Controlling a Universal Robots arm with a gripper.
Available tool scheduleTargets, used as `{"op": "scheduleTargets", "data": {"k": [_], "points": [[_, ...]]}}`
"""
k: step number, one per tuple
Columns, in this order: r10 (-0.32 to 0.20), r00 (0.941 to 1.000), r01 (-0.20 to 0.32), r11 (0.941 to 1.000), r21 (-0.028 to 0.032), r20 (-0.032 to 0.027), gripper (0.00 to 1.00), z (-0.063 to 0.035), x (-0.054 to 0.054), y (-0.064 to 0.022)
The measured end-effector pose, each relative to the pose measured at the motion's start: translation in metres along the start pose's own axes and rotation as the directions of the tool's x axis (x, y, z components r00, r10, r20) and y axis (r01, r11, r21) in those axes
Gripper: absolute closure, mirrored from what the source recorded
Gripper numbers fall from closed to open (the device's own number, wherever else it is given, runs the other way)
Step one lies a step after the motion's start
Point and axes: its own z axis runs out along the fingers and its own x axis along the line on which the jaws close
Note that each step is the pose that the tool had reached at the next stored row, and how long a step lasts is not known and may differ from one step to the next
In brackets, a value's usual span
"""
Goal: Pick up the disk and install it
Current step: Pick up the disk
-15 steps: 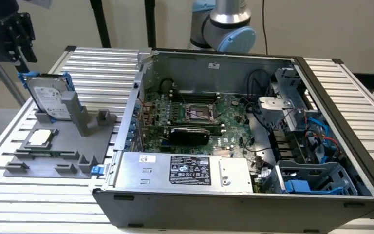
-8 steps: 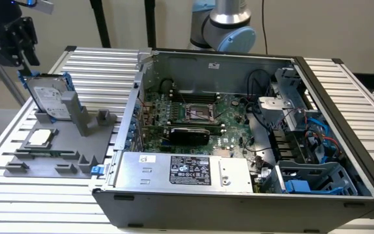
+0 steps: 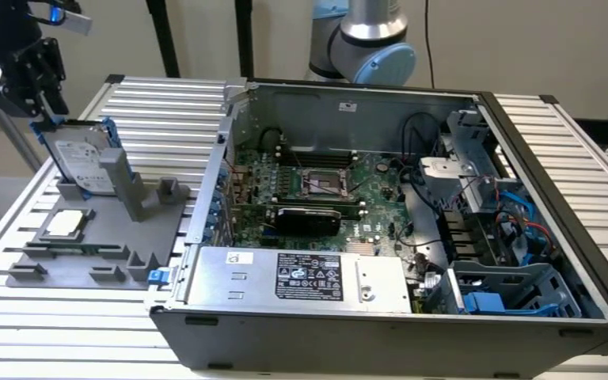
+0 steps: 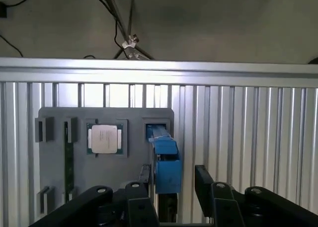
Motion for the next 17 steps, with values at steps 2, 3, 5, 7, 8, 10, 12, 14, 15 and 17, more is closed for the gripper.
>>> {"op": "scheduleTargets", "data": {"k": [2, 3, 5, 7, 8, 10, 12, 14, 15, 17], "points": [[0.001, 1.0000, -0.001, 1.0000, 0.0000, 0.0001, 0.00, 0.0035, 0.001, 0.0000], [0.002, 1.0000, -0.002, 1.0000, 0.0001, 0.0001, 0.00, 0.0055, 0.001, 0.0000], [0.003, 1.0000, -0.003, 1.0000, 0.0002, 0.0001, 0.00, 0.0091, 0.002, 0.0002], [0.004, 1.0000, -0.004, 1.0000, 0.0003, 0.0001, 0.00, 0.0125, 0.002, 0.0005], [0.004, 1.0000, -0.004, 1.0000, 0.0007, 0.0003, 0.00, 0.0145, 0.003, 0.0006], [0.004, 1.0000, -0.004, 1.0000, 0.0013, 0.0009, 0.00, 0.0181, 0.003, 0.0009], [0.005, 1.0000, -0.005, 1.0000, 0.0021, 0.0024, 0.00, 0.0216, 0.004, 0.0011], [0.005, 1.0000, -0.005, 1.0000, 0.0038, 0.0068, 0.00, 0.0247, 0.004, 0.0011], [0.005, 0.9999, -0.005, 1.0000, 0.0047, 0.0098, 0.00, 0.0260, 0.005, 0.0010], [0.004, 0.9998, -0.005, 1.0000, 0.0059, 0.0193, 0.00, 0.0279, 0.005, 0.0011]]}}
